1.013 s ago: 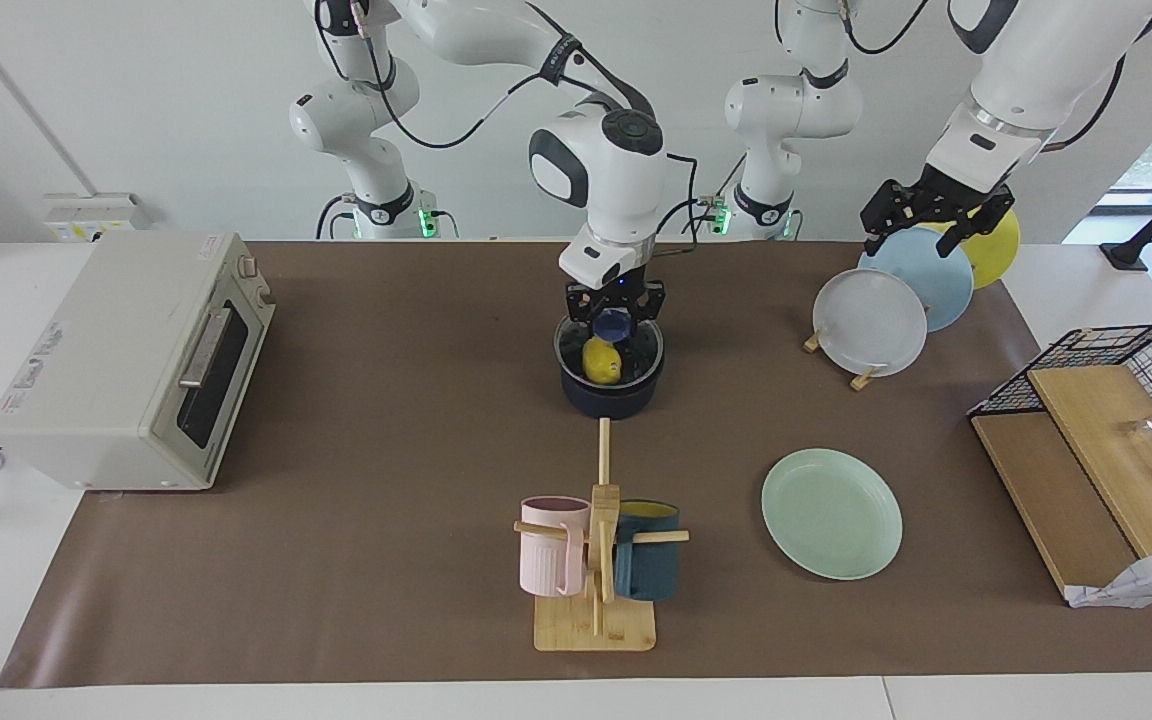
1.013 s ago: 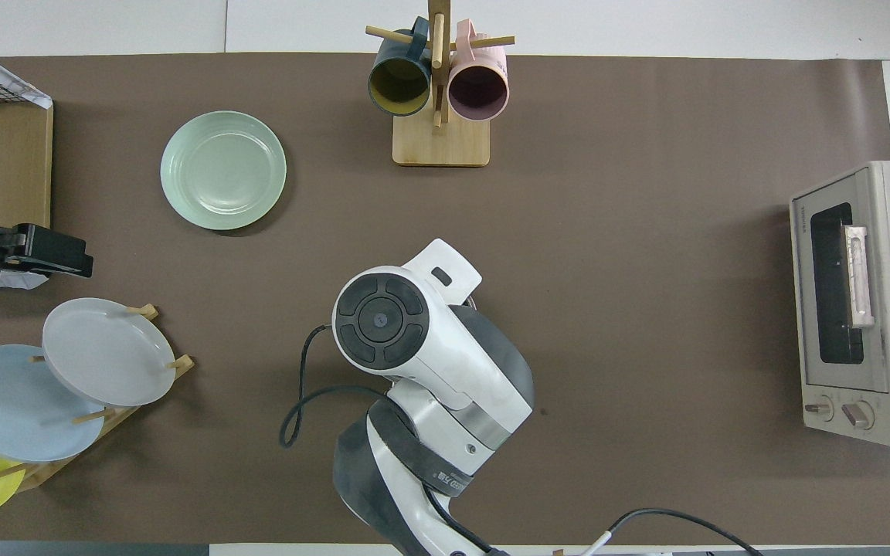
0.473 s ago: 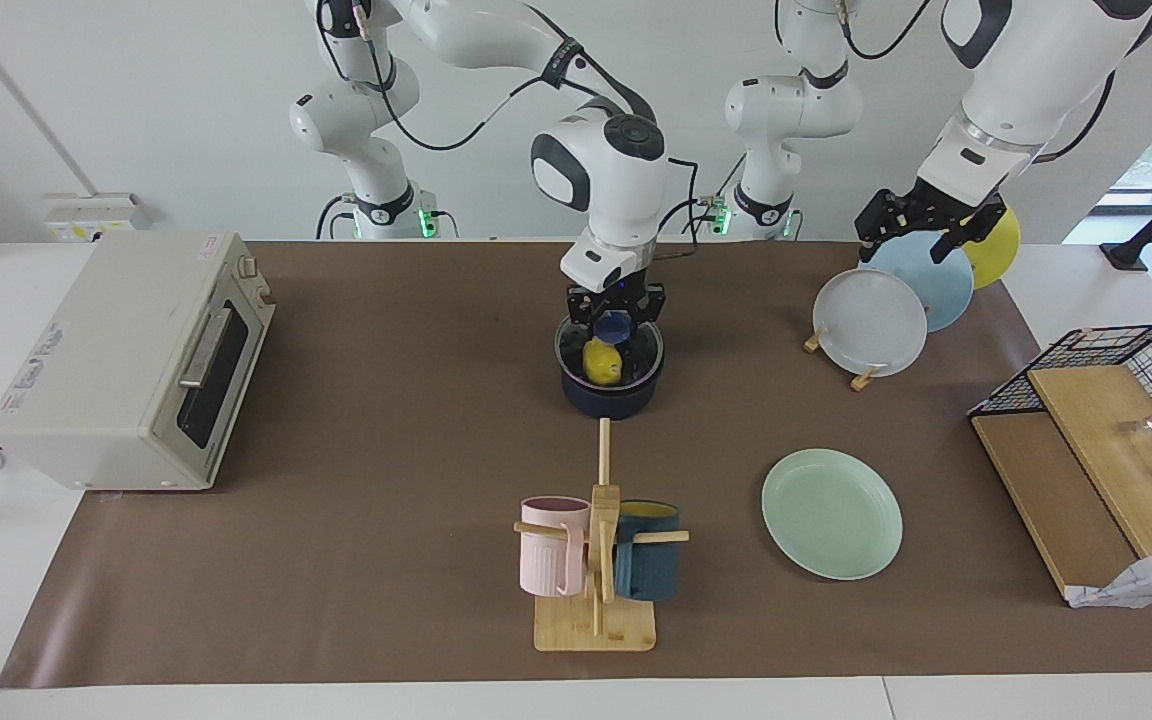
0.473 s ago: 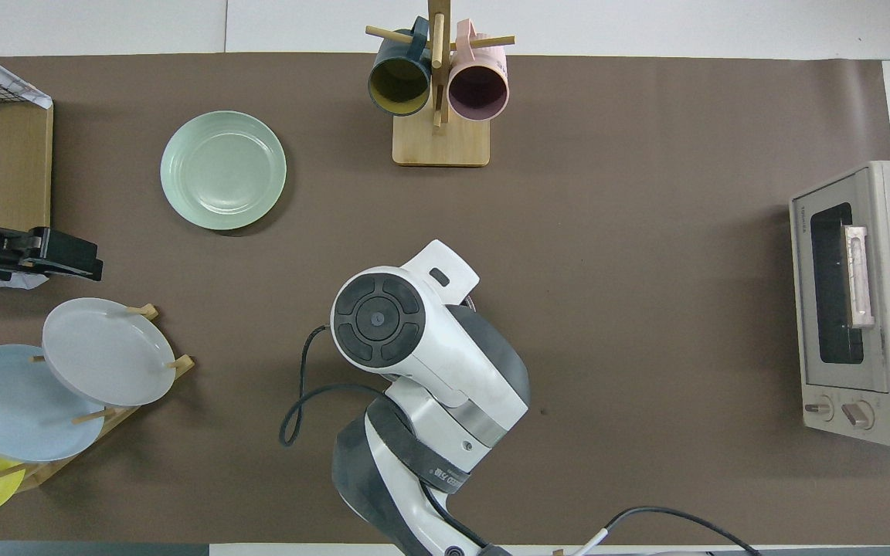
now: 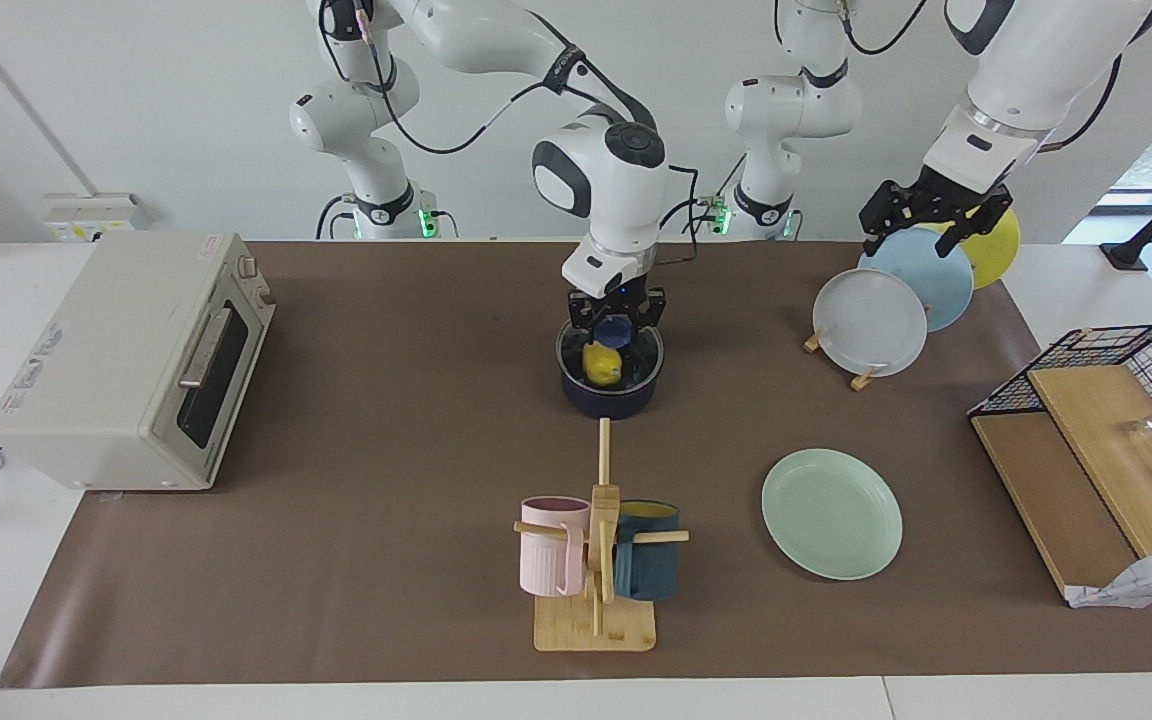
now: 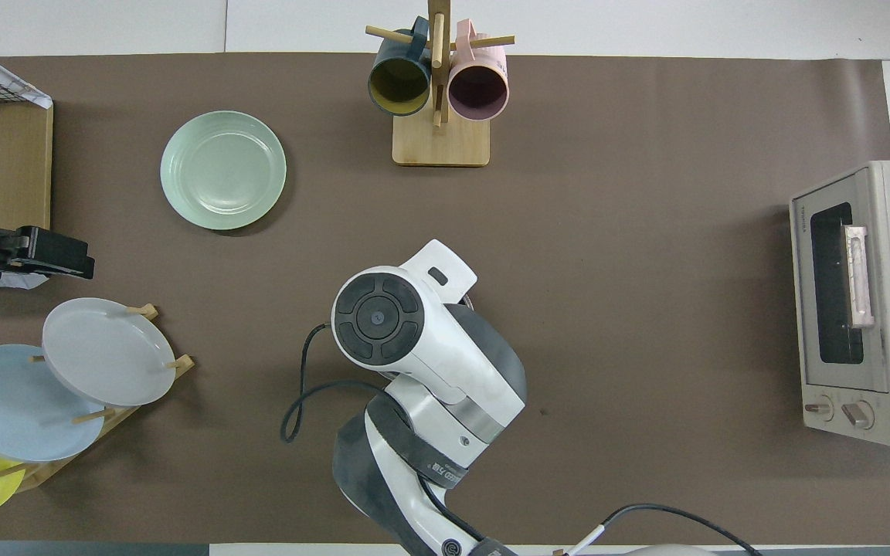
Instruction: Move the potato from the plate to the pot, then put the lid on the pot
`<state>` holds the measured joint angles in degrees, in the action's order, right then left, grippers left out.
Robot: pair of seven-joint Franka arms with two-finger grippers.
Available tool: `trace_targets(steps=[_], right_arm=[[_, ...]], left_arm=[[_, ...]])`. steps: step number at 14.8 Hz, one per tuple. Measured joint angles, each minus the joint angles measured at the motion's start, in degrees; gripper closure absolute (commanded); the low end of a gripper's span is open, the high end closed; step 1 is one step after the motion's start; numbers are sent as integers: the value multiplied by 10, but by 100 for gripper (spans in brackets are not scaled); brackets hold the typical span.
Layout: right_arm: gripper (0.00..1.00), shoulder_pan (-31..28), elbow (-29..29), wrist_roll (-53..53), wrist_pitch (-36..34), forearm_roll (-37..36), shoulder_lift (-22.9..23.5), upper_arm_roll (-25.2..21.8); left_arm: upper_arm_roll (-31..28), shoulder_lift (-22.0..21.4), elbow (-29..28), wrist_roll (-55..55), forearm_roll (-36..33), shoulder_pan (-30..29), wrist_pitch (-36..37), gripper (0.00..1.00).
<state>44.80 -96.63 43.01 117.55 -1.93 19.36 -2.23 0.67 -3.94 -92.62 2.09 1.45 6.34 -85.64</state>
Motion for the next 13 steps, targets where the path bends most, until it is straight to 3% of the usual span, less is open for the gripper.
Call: trace_targets(steps=[6,7,8,9,10,11,13], right_arm=[[100,1,-2,0,6,0,1,0],[88,1,-2,0,6,0,1,0],[63,1,-2,0,6,0,1,0],[45,1,-2,0,6,0,1,0],[14,1,-2,0,7,0,1,0],[0,0,-2,0,8,0,1,0],[0,-3,3,0,8,0,0,-5]], left_arm=[[0,0,0,0,0,-1,0,0],[0,0,0,0,0,-1,0,0],[0,0,0,0,0,-1,0,0],[0,0,0,0,0,-1,0,0],[0,0,0,0,0,-2,0,0],[1,0,0,0,0,-4,0,0],[2,0,0,0,0,-9,0,0]])
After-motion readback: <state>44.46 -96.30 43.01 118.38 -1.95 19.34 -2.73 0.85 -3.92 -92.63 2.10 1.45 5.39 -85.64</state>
